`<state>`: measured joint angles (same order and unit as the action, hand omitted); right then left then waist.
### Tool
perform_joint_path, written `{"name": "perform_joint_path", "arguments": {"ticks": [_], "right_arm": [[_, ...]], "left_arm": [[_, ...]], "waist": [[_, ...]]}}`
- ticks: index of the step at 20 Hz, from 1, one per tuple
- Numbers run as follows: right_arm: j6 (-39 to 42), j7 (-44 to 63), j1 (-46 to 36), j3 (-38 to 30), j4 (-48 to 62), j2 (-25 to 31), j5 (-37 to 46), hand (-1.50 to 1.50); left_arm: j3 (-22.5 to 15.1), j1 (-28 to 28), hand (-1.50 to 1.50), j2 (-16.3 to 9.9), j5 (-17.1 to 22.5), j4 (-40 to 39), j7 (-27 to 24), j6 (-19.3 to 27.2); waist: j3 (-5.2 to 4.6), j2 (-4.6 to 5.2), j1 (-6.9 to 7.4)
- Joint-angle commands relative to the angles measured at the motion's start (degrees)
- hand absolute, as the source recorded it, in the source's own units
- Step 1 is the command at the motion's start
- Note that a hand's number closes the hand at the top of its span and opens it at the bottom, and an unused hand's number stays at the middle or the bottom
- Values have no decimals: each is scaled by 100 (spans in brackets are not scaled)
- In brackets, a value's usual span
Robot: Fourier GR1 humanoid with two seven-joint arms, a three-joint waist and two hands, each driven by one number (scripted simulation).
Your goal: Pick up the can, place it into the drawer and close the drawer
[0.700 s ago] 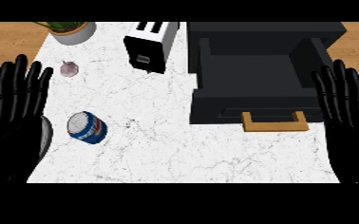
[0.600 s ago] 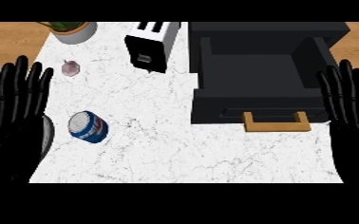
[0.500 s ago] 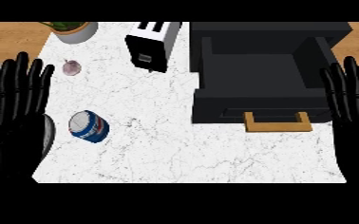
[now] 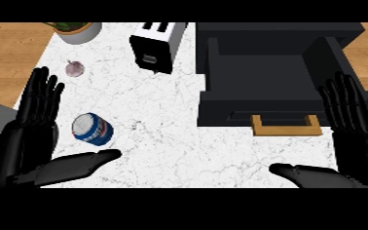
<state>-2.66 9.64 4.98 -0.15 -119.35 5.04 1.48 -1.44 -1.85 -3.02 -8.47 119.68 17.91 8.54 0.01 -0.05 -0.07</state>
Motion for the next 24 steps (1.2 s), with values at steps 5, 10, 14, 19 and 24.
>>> {"name": "perform_joint_path", "arguments": {"ticks": [5,10,14,19,24], "right_arm": [[171,2,386,-151,12,-14,-101,-150],[471,64,669,-517,-399,119,-463,-150],[635,-1020,1185,-438,144,-147,-260,-150],[846,-685,1059,-697,35,-13,-464,-150],[1008,-635,957,-968,119,88,-589,-150]], "left_arm": [[-106,370,-150,-79,-488,1094,1869,131],[241,72,-150,-2,-101,587,1092,199],[168,1,-150,137,-228,267,979,366],[283,-177,-150,196,-3,-308,135,339],[563,189,-150,45,112,-776,126,258]], "waist": [[3,-3,4],[-1,0,-6],[0,2,-17],[-1,1,-7],[-1,3,-10]]}}
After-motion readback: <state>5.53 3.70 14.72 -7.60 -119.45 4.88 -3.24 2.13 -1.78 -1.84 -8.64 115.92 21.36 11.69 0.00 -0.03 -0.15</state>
